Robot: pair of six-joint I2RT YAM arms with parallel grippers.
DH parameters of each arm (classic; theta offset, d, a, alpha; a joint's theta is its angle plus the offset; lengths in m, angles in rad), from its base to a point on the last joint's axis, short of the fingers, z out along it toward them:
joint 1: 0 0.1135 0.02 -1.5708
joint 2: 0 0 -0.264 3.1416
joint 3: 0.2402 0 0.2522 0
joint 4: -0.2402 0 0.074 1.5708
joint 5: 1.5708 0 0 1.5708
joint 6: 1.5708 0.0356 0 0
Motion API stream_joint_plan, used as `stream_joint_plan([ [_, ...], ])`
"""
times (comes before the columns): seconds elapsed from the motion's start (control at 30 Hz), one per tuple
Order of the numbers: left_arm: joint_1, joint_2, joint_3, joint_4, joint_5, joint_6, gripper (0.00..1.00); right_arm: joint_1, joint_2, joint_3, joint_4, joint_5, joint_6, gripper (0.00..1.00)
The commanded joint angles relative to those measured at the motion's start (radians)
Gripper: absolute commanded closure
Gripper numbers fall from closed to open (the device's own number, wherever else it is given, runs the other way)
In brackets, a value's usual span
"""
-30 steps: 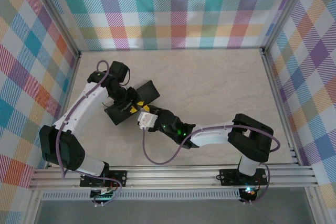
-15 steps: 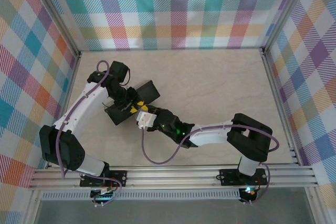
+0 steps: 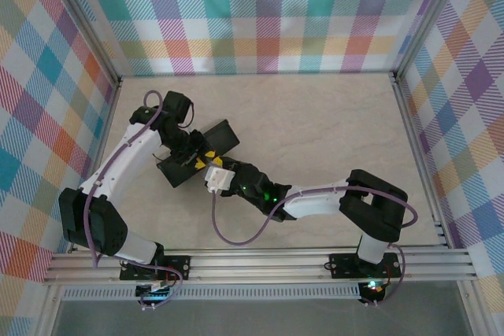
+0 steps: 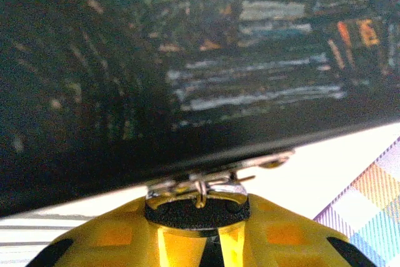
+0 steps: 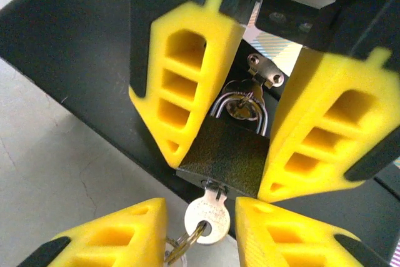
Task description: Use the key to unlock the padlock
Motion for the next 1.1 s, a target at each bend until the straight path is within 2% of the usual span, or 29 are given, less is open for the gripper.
stream_joint_plan([
  [0.0, 0.020, -0.035, 0.016, 0.022, 0.035, 0.020, 1.00, -0.006, -0.006, -0.017, 0.023, 0.011, 0.003, 0.66],
  [0.13, 0.020, -0.040, 0.007, 0.030, 0.035, 0.011, 1.00, -0.006, -0.001, -0.001, 0.020, -0.004, 0.010, 0.70],
  [0.5, 0.019, -0.041, -0.015, 0.046, 0.046, 0.007, 1.00, -0.006, 0.007, 0.051, 0.009, -0.015, 0.027, 0.70],
  [0.8, 0.020, -0.044, -0.017, 0.044, 0.046, 0.012, 1.00, -0.006, 0.018, 0.073, -0.017, -0.023, 0.030, 0.84],
  [1.07, 0.019, -0.047, -0.023, 0.045, 0.049, 0.005, 1.00, -0.005, 0.023, 0.097, -0.015, -0.016, 0.065, 0.76],
])
